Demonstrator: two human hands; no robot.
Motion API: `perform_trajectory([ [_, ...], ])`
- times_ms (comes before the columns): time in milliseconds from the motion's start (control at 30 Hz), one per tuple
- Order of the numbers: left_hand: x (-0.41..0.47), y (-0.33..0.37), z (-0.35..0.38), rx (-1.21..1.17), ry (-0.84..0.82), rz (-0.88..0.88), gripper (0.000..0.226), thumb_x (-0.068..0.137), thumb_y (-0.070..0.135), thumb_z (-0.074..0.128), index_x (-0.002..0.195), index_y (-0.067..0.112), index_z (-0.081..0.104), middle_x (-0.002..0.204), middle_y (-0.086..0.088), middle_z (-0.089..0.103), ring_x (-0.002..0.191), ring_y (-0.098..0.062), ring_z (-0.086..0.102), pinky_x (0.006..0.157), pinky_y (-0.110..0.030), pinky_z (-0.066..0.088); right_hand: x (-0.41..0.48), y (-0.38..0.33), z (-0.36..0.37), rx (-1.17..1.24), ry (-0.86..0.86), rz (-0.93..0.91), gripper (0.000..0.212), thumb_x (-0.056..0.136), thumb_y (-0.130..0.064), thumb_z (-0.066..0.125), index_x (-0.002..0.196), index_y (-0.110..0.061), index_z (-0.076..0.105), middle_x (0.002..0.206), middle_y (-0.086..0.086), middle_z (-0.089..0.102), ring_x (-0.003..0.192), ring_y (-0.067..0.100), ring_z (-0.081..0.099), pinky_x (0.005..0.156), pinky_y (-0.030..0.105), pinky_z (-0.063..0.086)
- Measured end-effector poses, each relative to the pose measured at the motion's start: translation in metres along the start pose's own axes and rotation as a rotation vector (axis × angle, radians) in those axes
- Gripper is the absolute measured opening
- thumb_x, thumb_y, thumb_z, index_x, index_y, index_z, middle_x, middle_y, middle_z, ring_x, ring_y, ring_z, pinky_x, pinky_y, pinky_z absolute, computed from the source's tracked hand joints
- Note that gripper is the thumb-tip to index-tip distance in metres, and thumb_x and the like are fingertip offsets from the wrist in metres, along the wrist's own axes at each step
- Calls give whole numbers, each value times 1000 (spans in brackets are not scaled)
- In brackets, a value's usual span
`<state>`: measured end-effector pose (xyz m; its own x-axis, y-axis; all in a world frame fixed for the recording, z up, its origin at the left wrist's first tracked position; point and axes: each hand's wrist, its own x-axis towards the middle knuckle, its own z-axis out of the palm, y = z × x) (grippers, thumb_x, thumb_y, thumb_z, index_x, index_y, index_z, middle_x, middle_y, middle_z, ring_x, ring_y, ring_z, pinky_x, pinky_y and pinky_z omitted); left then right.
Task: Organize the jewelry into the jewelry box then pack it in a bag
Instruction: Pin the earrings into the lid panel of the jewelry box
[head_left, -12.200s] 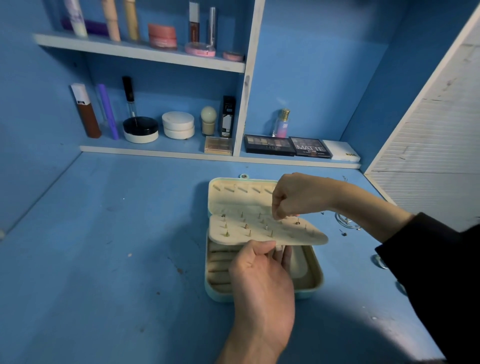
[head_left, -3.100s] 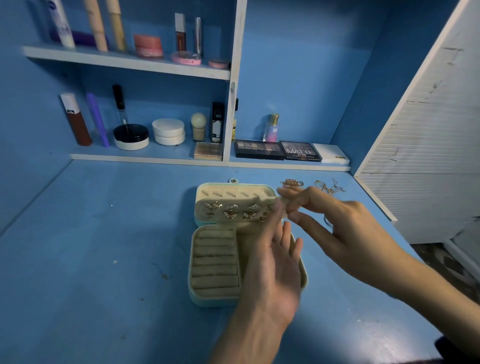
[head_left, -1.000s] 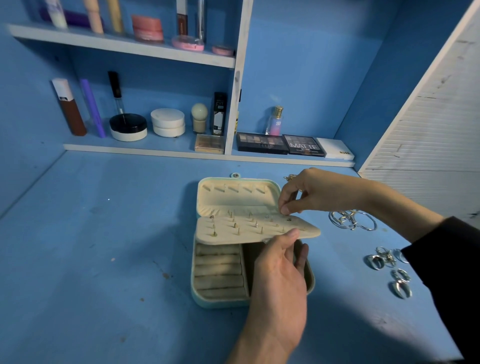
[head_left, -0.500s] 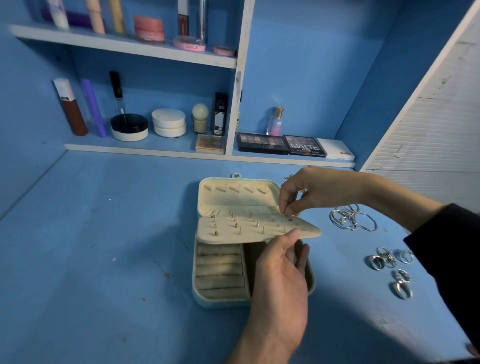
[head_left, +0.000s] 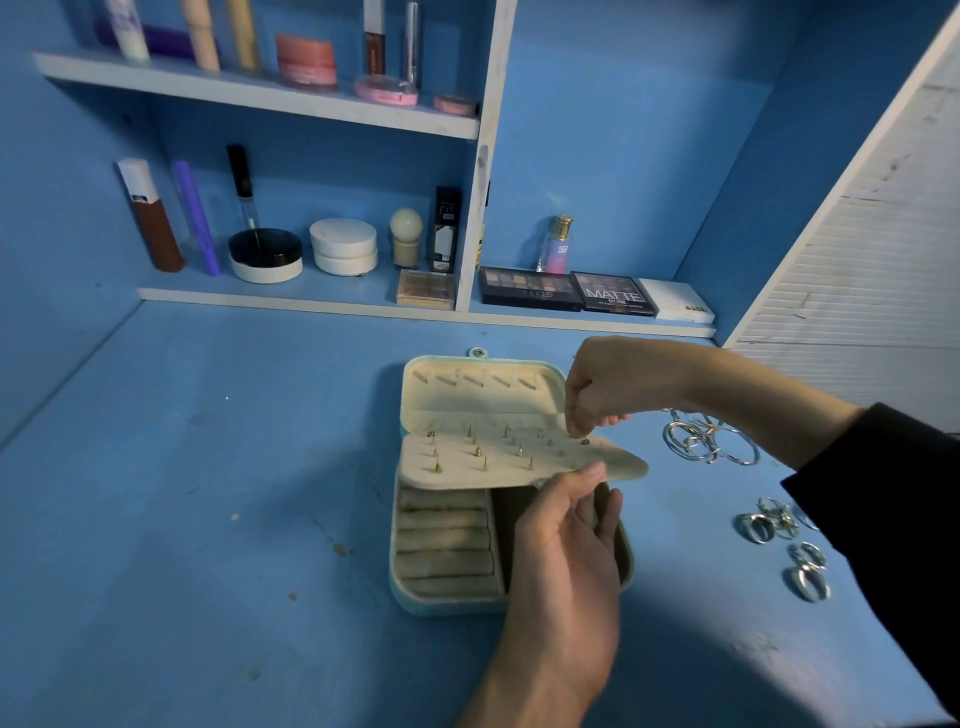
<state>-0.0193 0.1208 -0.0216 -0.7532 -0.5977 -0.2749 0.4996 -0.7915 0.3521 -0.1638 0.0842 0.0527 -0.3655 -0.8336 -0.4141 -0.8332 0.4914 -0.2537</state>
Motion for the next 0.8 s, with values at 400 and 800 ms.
perform_trajectory([
  [400, 1, 2, 3, -13, 5, 12, 28, 62, 12, 62, 86, 23, 72, 110, 2, 70, 99, -9, 62, 94, -30, 40, 3, -12, 0, -43, -10, 180, 22, 74, -19, 67, 63, -5, 54, 58, 9, 50, 55, 22, 42, 55, 27, 33],
  [800, 1, 3, 3, -4, 2, -24, 25, 60, 12, 63, 83, 18, 69, 101, 0, 70, 99, -13, 59, 92, -30, 40, -5, -5, 1, 108, 22, 167, 20, 77, -14, 69, 82, 5, 64, 55, 5, 47, 49, 17, 41, 49, 22, 35],
])
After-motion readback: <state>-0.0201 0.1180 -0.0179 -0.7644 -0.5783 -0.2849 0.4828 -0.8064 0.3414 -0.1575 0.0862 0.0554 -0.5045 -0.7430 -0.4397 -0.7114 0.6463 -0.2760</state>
